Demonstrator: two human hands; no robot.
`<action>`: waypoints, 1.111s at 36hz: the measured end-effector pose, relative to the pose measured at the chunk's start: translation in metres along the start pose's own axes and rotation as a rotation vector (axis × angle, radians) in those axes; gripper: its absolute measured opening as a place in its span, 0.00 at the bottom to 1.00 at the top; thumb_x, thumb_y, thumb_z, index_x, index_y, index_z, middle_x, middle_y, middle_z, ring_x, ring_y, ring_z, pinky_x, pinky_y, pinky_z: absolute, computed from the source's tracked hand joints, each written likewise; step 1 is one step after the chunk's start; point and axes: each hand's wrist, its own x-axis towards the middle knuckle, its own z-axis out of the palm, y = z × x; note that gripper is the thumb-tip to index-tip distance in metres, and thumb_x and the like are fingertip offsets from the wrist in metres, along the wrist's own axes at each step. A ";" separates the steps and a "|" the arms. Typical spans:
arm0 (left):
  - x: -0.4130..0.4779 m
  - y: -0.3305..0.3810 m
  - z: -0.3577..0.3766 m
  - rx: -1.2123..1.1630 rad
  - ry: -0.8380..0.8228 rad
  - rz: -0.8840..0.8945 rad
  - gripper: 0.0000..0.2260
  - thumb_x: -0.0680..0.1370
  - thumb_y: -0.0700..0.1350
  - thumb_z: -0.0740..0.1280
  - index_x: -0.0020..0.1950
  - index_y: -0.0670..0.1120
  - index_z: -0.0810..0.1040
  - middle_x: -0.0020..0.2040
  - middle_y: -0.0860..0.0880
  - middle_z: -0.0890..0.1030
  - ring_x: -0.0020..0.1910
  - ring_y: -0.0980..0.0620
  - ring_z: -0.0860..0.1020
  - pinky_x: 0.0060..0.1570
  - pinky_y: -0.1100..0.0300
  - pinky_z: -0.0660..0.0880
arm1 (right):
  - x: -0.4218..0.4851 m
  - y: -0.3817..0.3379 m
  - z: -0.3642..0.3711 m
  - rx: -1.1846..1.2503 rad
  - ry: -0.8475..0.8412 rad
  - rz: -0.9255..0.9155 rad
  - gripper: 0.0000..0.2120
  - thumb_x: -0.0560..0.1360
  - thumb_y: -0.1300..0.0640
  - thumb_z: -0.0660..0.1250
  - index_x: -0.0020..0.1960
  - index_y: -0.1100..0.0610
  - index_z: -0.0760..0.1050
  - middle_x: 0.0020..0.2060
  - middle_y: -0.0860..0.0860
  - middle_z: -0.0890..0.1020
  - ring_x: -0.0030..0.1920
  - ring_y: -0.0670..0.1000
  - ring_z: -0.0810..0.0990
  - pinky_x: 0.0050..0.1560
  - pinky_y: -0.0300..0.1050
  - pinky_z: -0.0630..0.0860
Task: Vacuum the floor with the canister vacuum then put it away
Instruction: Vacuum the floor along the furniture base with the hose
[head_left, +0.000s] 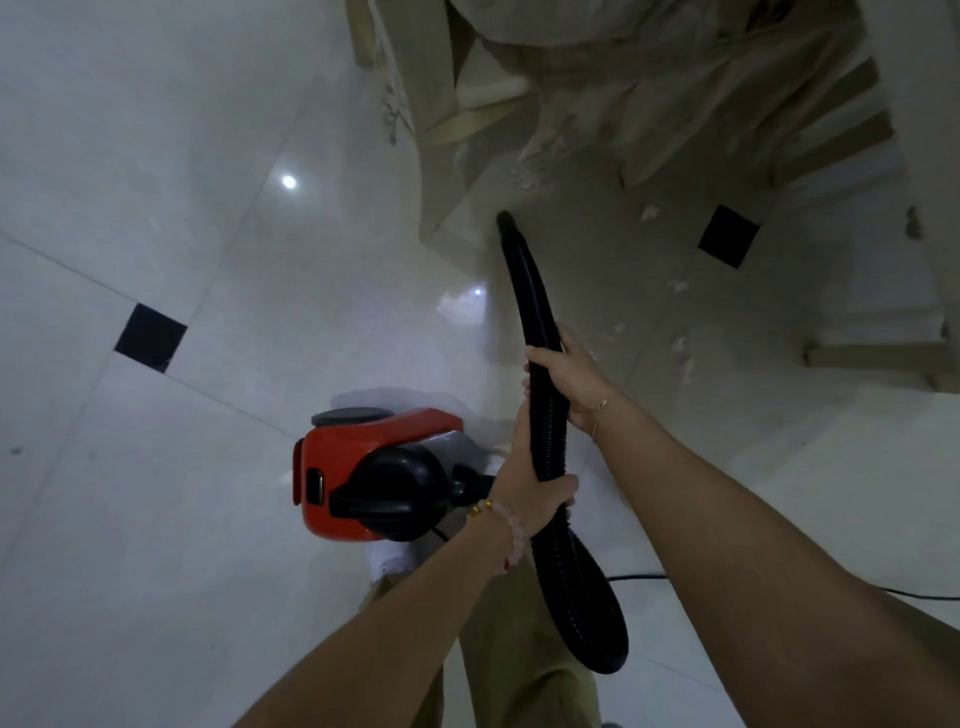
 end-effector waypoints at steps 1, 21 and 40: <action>0.000 0.000 0.000 0.018 -0.017 0.004 0.42 0.73 0.31 0.64 0.76 0.58 0.46 0.46 0.50 0.74 0.32 0.60 0.77 0.36 0.60 0.79 | -0.002 0.001 -0.002 0.010 0.020 0.000 0.17 0.77 0.65 0.61 0.65 0.53 0.67 0.38 0.55 0.74 0.32 0.51 0.73 0.34 0.45 0.75; 0.012 0.007 0.012 0.265 -0.111 0.022 0.39 0.75 0.33 0.62 0.77 0.56 0.45 0.69 0.47 0.69 0.59 0.47 0.74 0.53 0.60 0.74 | 0.002 0.020 -0.045 0.197 0.196 -0.008 0.18 0.78 0.63 0.61 0.67 0.56 0.65 0.38 0.55 0.73 0.33 0.51 0.73 0.35 0.47 0.76; 0.049 0.027 0.000 0.341 -0.155 -0.022 0.39 0.74 0.36 0.64 0.76 0.61 0.47 0.65 0.45 0.73 0.52 0.48 0.75 0.45 0.65 0.73 | 0.025 -0.004 -0.067 0.215 0.130 0.067 0.22 0.79 0.59 0.61 0.71 0.53 0.64 0.42 0.53 0.75 0.37 0.51 0.76 0.37 0.46 0.78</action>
